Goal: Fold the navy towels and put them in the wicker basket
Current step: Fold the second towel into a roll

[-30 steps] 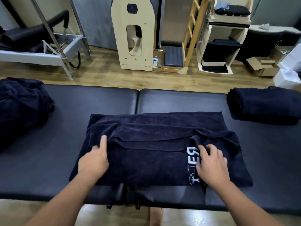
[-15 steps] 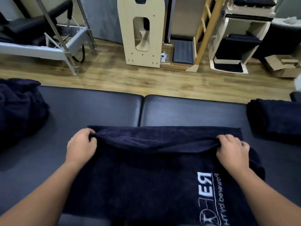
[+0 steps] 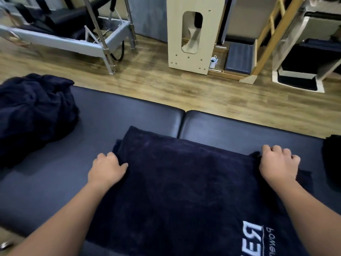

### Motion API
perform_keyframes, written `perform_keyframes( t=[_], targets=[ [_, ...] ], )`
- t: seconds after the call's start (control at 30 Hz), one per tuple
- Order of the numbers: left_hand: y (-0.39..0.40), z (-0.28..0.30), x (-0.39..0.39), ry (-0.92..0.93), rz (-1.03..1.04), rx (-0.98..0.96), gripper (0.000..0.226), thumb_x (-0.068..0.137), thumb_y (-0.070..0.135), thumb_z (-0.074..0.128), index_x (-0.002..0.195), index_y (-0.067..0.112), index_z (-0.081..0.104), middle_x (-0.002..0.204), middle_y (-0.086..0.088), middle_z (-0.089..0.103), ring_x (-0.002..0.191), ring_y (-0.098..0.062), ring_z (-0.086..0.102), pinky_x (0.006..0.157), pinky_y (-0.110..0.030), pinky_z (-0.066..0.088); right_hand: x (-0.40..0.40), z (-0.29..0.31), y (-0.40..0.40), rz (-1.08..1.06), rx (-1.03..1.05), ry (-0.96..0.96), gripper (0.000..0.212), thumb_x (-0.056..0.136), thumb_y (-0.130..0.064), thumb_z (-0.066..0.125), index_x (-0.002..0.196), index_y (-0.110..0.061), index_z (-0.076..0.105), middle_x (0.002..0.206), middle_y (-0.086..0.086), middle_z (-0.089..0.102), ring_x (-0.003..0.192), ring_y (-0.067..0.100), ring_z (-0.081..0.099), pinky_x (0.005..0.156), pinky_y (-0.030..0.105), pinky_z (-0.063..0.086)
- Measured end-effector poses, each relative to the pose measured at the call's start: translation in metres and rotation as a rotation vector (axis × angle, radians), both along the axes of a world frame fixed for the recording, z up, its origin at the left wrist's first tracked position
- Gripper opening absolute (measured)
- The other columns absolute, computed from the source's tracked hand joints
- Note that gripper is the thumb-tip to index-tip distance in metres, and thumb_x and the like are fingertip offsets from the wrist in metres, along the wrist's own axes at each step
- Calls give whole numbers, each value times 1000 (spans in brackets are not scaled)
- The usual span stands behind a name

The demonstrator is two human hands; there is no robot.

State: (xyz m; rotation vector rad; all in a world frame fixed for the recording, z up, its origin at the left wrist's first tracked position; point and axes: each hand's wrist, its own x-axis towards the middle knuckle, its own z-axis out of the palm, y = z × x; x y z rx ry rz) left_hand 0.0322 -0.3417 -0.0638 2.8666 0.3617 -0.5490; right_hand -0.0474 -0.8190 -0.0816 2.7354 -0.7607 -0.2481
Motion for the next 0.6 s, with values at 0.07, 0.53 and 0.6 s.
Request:
perform_keyframes(
  t=[0.07, 0.53, 0.6],
  targets=[
    [11, -2, -16, 21, 55, 24, 51, 90, 58, 60, 107, 10, 54, 116, -13, 51, 112, -35, 52, 90, -48, 51, 10, 0, 25, 67, 24, -10, 25, 85, -17, 51, 109, -21, 58, 105, 5, 58, 101, 31, 52, 85, 42, 38],
    [77, -6, -103, 24, 61, -211, 22, 90, 50, 64, 96, 30, 61, 81, 9, 61, 101, -23, 60, 86, -38, 50, 108, -3, 325, 847, 573, 28, 59, 95, -11, 49, 149, -31, 37, 158, 2, 25, 133, 32, 38, 99, 51, 41],
    [84, -7, -113, -30, 86, -332, 10, 88, 46, 69, 91, 38, 63, 72, 12, 60, 92, -16, 63, 91, -38, 49, 126, 2, 346, 807, 582, 104, 74, 94, -9, 46, 153, -45, 20, 164, 2, 8, 136, 35, 31, 101, 57, 39]
  ],
)
